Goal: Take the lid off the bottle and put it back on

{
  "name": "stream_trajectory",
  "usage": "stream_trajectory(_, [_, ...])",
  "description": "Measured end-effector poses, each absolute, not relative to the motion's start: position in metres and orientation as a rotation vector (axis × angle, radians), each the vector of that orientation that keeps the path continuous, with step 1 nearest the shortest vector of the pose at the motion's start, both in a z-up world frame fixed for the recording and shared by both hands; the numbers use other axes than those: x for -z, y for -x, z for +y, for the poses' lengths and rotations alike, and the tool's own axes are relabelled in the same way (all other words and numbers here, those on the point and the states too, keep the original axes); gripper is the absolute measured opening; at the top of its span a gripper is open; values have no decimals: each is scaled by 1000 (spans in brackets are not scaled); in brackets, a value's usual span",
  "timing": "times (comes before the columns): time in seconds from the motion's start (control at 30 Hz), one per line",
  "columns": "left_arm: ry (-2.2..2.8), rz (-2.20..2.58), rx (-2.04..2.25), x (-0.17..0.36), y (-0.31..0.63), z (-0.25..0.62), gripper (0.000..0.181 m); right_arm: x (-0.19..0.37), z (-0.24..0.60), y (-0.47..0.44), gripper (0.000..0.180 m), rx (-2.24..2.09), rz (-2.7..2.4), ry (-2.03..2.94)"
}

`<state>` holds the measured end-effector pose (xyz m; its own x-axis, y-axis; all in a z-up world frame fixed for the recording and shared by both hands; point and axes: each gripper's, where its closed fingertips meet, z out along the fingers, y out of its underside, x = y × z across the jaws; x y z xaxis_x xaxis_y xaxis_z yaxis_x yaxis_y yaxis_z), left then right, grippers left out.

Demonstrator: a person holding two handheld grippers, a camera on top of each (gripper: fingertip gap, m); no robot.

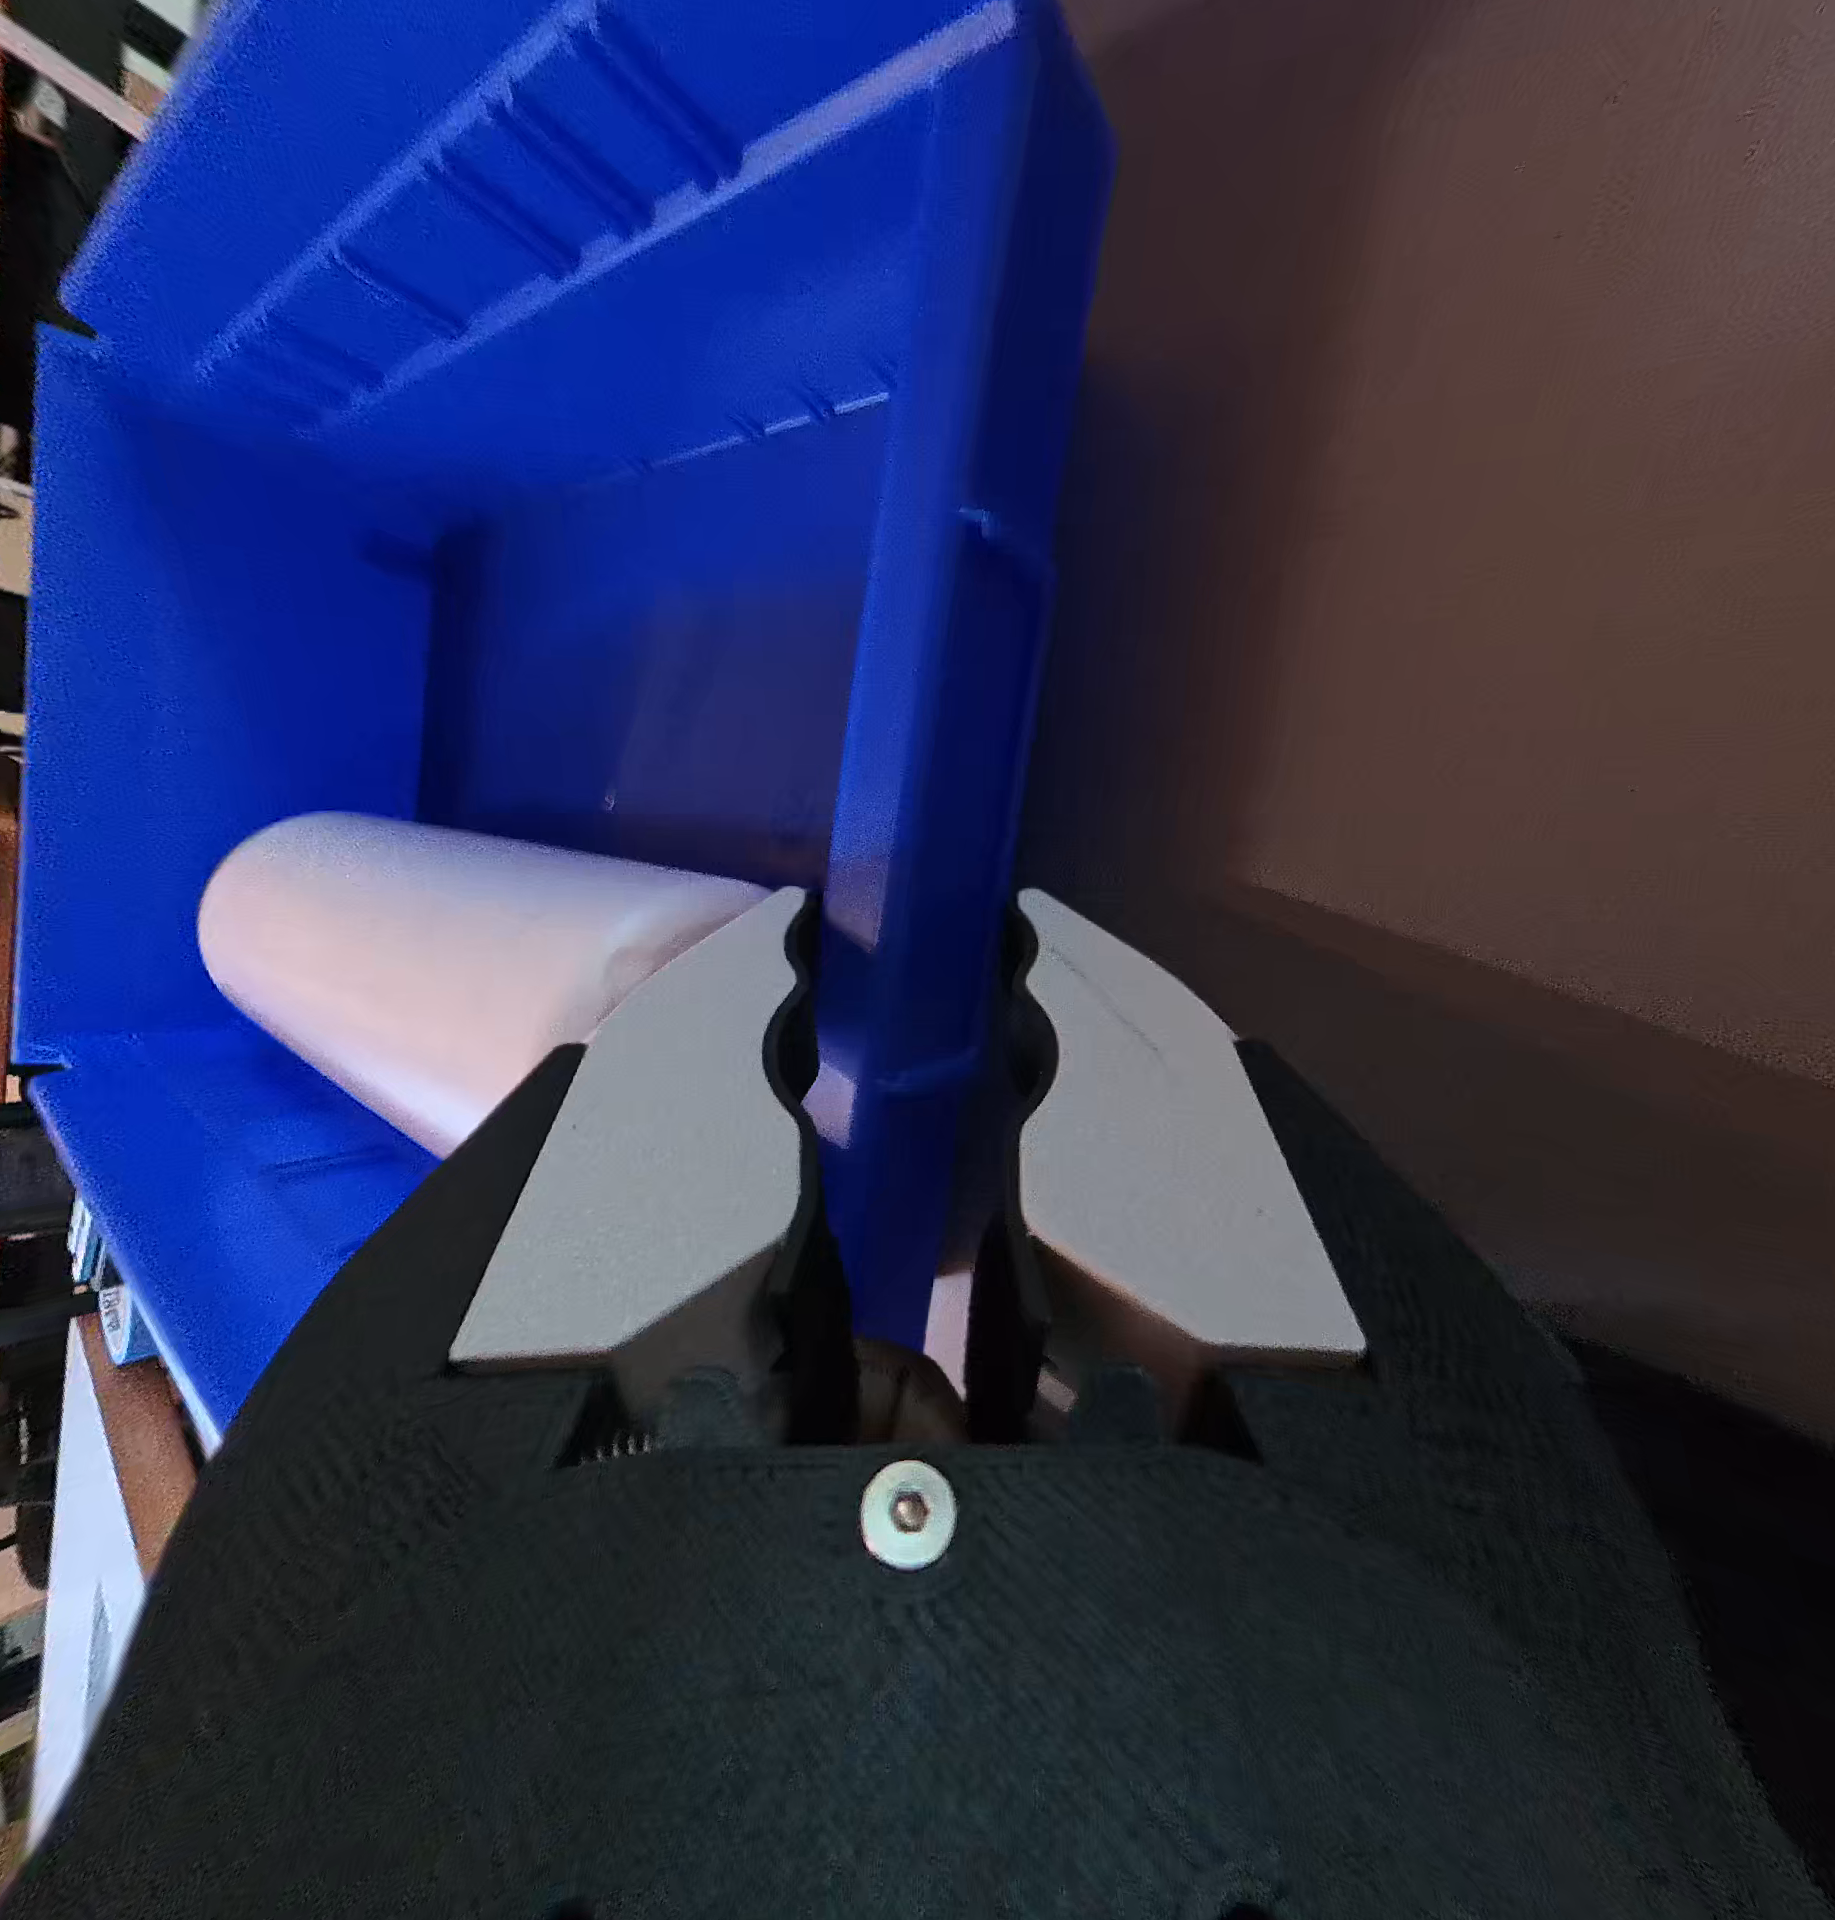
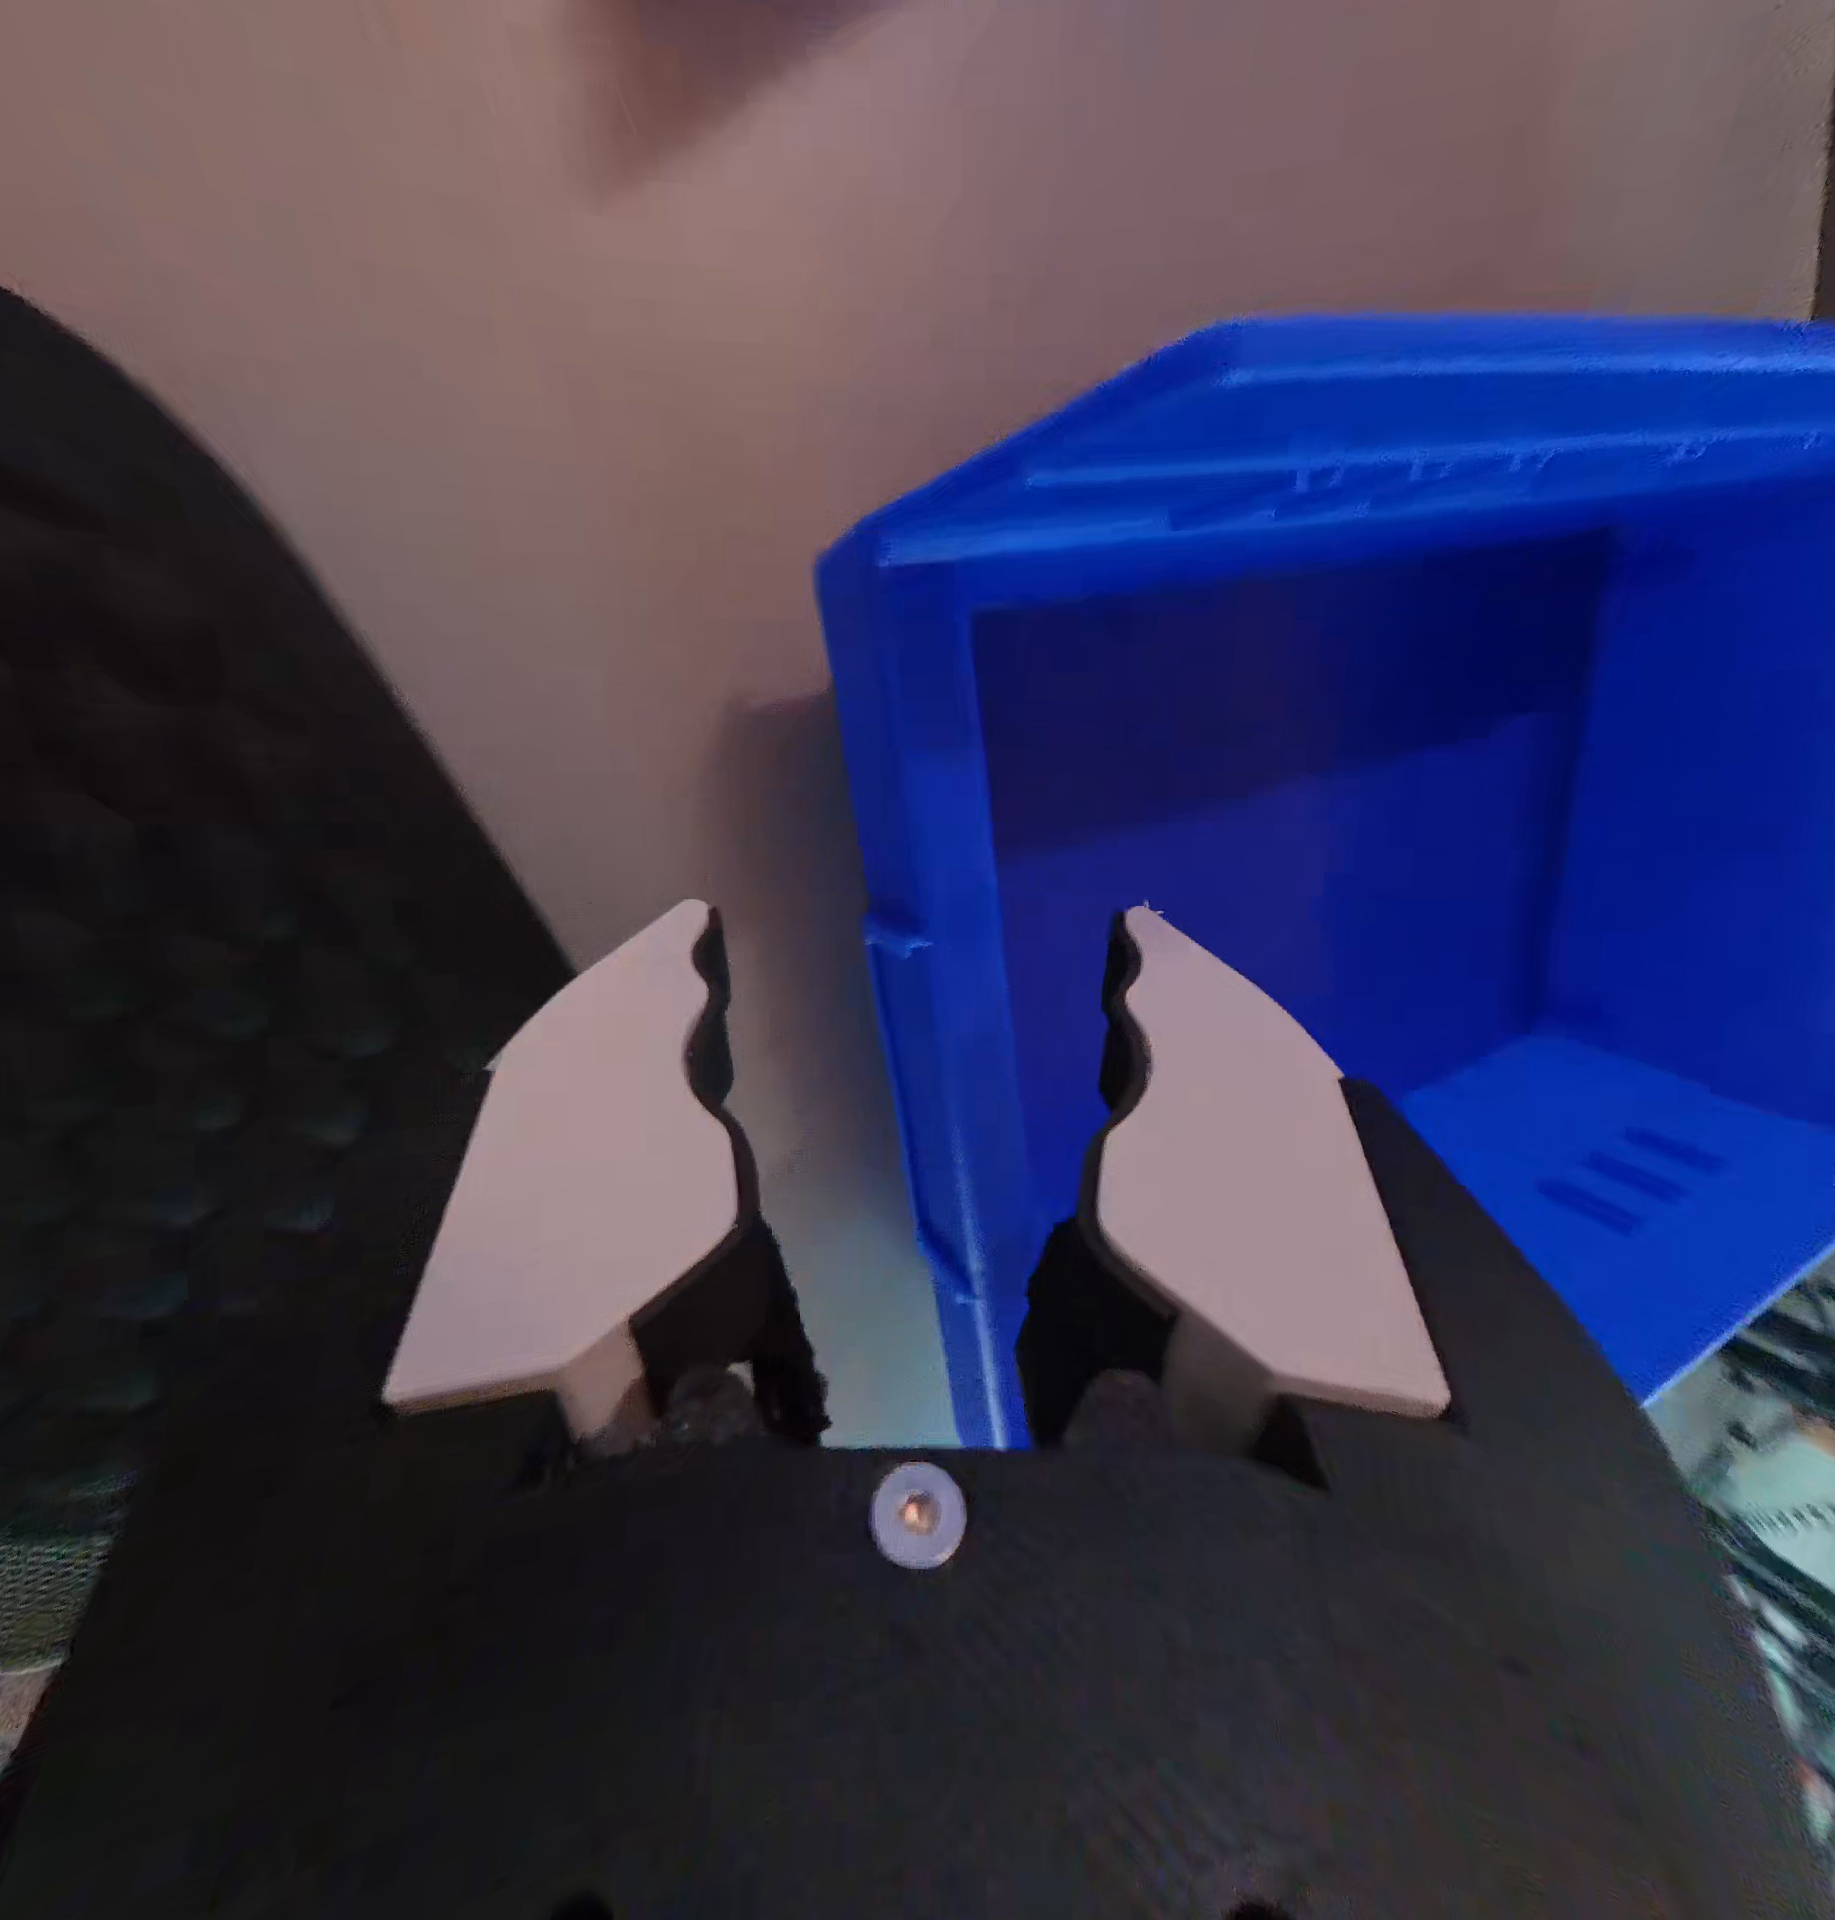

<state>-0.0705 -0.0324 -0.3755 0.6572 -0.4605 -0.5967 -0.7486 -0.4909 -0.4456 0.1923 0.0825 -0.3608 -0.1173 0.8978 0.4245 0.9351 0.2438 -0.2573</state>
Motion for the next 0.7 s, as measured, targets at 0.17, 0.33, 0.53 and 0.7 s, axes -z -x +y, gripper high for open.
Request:
stream_trajectory(0.17, [2230, 946, -437, 378, 93, -49, 35, 379, 98, -195, 37, 250, -2077, 1664])
stream_trajectory(0.33, [2301, 884, -275, 380, 122, -75, 41, 381, 96, -203, 30, 186, -2054, 1690])
stream_trajectory(0.53, [2366, 832, -231, 381, 159, -116, 45, 381, 99, -225, 31, 185, -2024, 1736])
stream_trajectory(0.7, [2369, 814, -290, 380, 194, -153, 43, 380, 99, -242, 32, 200, -2002, 1779])
